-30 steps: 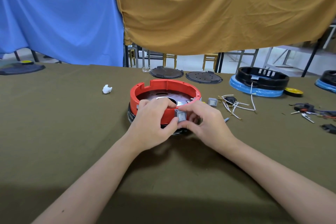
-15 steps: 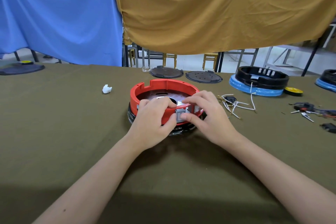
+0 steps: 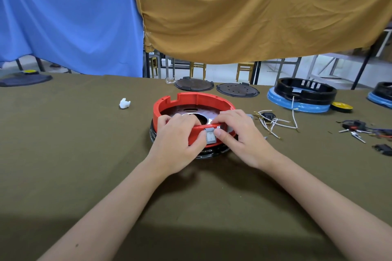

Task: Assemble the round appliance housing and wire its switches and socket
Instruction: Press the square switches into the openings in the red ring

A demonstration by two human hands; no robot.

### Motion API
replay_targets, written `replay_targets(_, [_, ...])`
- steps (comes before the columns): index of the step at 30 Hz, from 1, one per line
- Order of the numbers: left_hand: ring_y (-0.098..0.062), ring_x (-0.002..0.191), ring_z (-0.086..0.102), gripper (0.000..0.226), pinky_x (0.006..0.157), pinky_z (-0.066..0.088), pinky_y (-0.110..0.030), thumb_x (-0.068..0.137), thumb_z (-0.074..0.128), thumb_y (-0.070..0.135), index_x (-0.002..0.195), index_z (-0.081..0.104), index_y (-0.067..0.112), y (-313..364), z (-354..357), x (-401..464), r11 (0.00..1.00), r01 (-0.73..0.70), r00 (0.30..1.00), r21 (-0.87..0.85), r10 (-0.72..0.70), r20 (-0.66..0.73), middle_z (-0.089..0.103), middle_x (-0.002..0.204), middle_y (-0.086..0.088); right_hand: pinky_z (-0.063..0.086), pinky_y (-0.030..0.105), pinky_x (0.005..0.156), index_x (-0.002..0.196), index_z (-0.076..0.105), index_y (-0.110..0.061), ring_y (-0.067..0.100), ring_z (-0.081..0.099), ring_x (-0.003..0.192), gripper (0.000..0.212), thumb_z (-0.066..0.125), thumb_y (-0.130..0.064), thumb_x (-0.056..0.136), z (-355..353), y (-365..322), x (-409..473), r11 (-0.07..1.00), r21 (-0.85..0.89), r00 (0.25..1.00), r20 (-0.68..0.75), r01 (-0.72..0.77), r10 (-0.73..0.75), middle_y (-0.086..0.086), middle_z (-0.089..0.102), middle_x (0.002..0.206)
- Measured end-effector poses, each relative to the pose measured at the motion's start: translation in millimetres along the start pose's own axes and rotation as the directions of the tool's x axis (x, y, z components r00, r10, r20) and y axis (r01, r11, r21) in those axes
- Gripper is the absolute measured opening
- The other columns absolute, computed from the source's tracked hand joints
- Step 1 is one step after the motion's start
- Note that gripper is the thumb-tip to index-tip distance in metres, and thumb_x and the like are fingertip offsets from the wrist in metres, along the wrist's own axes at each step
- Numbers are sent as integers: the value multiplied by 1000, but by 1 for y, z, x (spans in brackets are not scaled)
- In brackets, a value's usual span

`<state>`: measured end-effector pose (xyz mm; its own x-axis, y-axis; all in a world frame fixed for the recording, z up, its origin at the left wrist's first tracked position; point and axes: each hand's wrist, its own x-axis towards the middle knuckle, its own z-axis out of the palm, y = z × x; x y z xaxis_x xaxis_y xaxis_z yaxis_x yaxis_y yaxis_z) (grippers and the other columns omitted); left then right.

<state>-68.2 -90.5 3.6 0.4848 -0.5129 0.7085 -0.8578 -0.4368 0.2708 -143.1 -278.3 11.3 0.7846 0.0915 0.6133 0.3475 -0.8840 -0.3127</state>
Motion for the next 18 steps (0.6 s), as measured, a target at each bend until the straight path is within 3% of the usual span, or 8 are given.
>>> replay_targets(11, [-4, 79, 48, 22, 88, 30, -33, 89, 36, 46, 84, 52, 32, -1, 0, 1, 1000, 23, 999, -8, -22, 34, 54, 77, 16, 32, 41, 103, 109, 64, -21, -3, 42, 107, 28, 47, -39, 96, 1, -1, 3, 995, 78, 997, 37, -65, 62, -15, 59, 103])
replay_targets(15, [-5, 79, 47, 21, 89, 31, -35, 90, 37, 46, 83, 52, 32, -1, -1, 0, 1000, 18, 999, -12, -17, 48, 53, 77, 15, 30, 38, 105, 111, 65, -22, 0, 44, 108, 20, 52, -33, 100, 1, 0, 0, 996, 75, 999, 21, -38, 36, -13, 61, 105])
replay_targets(18, [-5, 79, 47, 21, 89, 31, -36, 90, 39, 45, 84, 52, 31, -1, -1, 0, 1000, 18, 999, -17, -17, 51, 52, 77, 16, 25, 30, 104, 111, 65, -23, 4, 46, 110, 27, 48, -39, 98, 2, -1, 0, 998, 53, 999, 7, -42, 42, -13, 62, 106])
